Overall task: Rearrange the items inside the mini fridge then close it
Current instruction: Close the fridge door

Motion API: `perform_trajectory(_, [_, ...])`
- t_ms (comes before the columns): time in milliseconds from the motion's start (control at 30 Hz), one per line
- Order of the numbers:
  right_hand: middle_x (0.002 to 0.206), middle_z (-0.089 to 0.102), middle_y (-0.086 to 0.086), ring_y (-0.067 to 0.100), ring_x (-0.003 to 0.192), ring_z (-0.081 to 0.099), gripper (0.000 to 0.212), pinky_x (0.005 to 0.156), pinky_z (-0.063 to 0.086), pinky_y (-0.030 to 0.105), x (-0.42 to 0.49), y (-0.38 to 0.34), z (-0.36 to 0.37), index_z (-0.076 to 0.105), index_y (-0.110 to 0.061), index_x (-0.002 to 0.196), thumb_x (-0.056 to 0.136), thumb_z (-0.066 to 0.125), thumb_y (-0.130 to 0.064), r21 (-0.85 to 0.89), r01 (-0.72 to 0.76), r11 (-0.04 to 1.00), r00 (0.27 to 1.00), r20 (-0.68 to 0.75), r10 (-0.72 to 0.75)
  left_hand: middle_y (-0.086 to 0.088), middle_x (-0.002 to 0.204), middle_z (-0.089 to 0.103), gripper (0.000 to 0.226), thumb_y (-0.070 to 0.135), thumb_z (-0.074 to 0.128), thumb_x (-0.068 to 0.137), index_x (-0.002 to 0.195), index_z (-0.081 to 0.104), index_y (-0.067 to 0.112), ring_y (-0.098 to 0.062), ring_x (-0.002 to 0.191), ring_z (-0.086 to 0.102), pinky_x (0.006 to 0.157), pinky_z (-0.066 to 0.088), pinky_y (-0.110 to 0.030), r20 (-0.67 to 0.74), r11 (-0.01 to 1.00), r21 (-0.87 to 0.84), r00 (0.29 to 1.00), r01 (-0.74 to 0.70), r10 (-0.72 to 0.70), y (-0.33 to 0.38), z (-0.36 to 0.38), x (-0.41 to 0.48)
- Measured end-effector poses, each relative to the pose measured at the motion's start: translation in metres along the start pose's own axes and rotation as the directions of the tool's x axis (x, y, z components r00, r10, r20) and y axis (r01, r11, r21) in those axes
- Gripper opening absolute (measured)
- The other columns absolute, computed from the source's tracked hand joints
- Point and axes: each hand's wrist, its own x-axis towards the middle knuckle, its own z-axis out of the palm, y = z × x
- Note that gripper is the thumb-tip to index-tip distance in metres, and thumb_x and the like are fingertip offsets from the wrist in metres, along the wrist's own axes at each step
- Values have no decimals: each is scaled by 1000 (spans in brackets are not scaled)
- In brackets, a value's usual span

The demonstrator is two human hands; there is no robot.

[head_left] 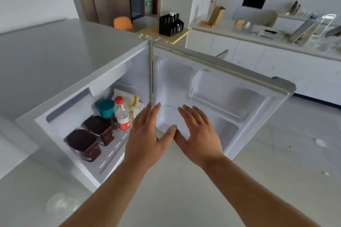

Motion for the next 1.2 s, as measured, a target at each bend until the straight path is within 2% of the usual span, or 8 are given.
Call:
perform_trajectory(300, [162,39,-1,23,157,15,64,125,22,42,58,24,-119,39,-23,157,102,47,-54,-168,102,980,937,-315,-152,0,178,10,84,77,34,94,166,21,36,-22,164,3,131,13,-52,-15,944,104,949,-312,315,120,-17,100])
perform_trajectory(533, [169,24,-2,25,158,6,72,127,11,45,84,68,-181,17,-34,162,100,35,-65,-273,-88,958,951,-309,-1,-7,177,13,85,81,25,95,165,21,34,-30,164,6,130,10,-58,48,858,223,884,-464,465,179,3,152])
perform_trajectory(667, [169,24,-2,26,158,6,73,125,7,42,91,92,-192,14,-36,162,99,29,-69,-248,-230,941,952,-257,165,-5,177,16,87,82,9,93,165,24,35,-30,163,8,130,8,-58,163,845,243,878,-477,449,198,23,170])
perform_trajectory(767, [166,31,-3,29,156,13,72,124,16,45,96,107,-194,17,-36,162,99,30,-68,-221,-313,924,948,-139,288,-6,175,24,90,79,5,91,163,32,32,-30,163,13,130,10,-59,294,841,257,868,-476,401,207,37,183])
perform_trajectory(867, [152,50,-1,30,144,37,60,111,38,48,96,117,-194,37,-34,154,101,33,-62,-205,-340,918,937,6,348,-6,167,41,72,68,19,101,157,43,31,-29,156,30,126,22,-56,392,832,284,850,-477,353,209,51,193])
perform_trajectory(967, [108,69,-1,29,109,61,45,77,48,39,95,121,-191,63,-33,107,102,28,-61,-288,-323,902,929,83,360,-3,134,70,58,63,29,106,136,63,28,-28,127,58,110,40,-47,422,822,303,841,-482,338,203,59,197])
perform_trajectory(1067, [88,65,-3,27,85,61,44,64,41,36,95,122,-189,54,-32,88,103,25,-61,-339,-282,897,945,65,322,2,114,74,57,62,27,107,115,71,27,-24,109,62,100,41,-44,404,806,319,841,-498,359,196,64,195])
perform_trajectory(1200, [86,65,-2,27,83,62,43,65,42,36,93,123,-187,51,-32,88,103,23,-61,-370,-243,897,959,46,279,0,113,72,52,59,28,107,110,68,26,-25,109,60,97,40,-44,394,799,342,848,-494,355,197,65,195])
